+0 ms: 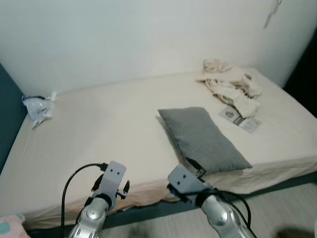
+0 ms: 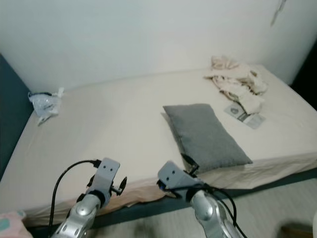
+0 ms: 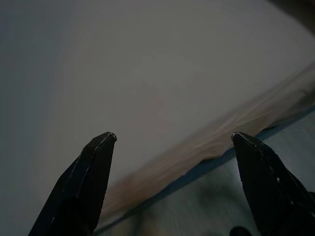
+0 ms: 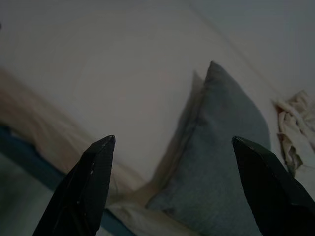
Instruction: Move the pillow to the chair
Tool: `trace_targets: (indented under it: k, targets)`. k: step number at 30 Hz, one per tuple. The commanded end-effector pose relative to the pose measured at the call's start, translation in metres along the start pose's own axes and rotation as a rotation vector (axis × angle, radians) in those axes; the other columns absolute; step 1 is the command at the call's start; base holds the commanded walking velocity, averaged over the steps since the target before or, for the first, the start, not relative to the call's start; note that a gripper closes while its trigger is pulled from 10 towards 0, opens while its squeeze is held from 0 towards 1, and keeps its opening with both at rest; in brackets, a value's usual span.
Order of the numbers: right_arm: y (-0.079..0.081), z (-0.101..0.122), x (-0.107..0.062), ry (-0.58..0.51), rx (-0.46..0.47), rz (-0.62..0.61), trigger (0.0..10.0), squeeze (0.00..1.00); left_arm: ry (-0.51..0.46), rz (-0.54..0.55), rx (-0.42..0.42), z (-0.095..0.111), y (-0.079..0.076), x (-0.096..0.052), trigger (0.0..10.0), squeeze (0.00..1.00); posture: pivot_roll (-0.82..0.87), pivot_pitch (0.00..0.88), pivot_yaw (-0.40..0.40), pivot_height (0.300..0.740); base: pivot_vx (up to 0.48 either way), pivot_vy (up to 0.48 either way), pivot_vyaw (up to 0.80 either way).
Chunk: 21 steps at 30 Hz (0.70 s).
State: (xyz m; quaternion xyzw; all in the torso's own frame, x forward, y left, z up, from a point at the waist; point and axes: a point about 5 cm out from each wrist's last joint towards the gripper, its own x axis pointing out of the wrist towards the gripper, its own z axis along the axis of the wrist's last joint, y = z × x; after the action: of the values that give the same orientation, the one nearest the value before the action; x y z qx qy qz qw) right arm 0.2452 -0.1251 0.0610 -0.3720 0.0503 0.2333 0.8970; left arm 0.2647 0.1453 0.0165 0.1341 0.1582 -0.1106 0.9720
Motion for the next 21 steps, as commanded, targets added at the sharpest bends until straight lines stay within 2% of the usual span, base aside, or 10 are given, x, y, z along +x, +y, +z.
trace_targets:
  k: [1, 2, 6, 8, 14, 15, 17, 21]
  targets:
    - [0.010, 0.005, -0.003, -0.034, -0.068, 0.040, 10.0, 0.00, 0.029, -0.013, 0.025, -0.005, 0.004, -0.005, 10.0, 0.00, -0.10, 0.185, 0.066, 0.740, 0.000, 0.000, 0.00]
    - [0.012, 0.005, -0.004, -0.048, -0.112, 0.049, 10.0, 0.00, 0.027, -0.013, 0.026, -0.004, 0.005, -0.005, 10.0, 0.00, -0.10, 0.187, 0.066, 0.740, 0.000, 0.000, 0.00]
    - [0.020, 0.007, -0.007, -0.115, 0.005, 0.074, 10.0, 0.00, 0.030, -0.005, 0.031, -0.004, 0.009, -0.005, 10.0, 0.00, -0.09, 0.193, 0.062, 0.740, 0.000, 0.000, 0.00]
    - [0.016, 0.001, -0.007, -0.069, 0.025, 0.048, 10.0, 0.00, 0.033, 0.006, 0.023, -0.004, 0.010, -0.006, 10.0, 0.00, -0.10, 0.192, 0.066, 0.740, 0.000, 0.000, 0.00]
    - [0.015, 0.002, -0.005, -0.072, 0.026, 0.034, 10.0, 0.00, 0.032, 0.006, 0.020, -0.003, 0.010, -0.006, 10.0, 0.00, -0.09, 0.181, 0.061, 0.740, 0.000, 0.000, 0.00]
    - [0.011, -0.001, -0.006, -0.049, 0.060, -0.021, 10.0, 0.00, 0.032, 0.012, 0.019, -0.002, 0.011, -0.005, 10.0, 0.00, -0.09, 0.182, 0.063, 0.740, 0.000, 0.000, 0.00]
    - [0.010, -0.002, -0.007, -0.052, 0.093, -0.030, 10.0, 0.00, 0.032, 0.017, 0.013, -0.002, 0.012, -0.005, 10.0, 0.00, -0.09, 0.182, 0.063, 0.740, 0.000, 0.000, 0.00]
    - [0.012, -0.002, -0.006, -0.072, 0.180, 0.008, 10.0, 0.00, 0.042, 0.004, 0.011, 0.000, 0.009, -0.002, 10.0, 0.00, -0.10, 0.179, 0.079, 0.740, 0.000, 0.000, 0.00]
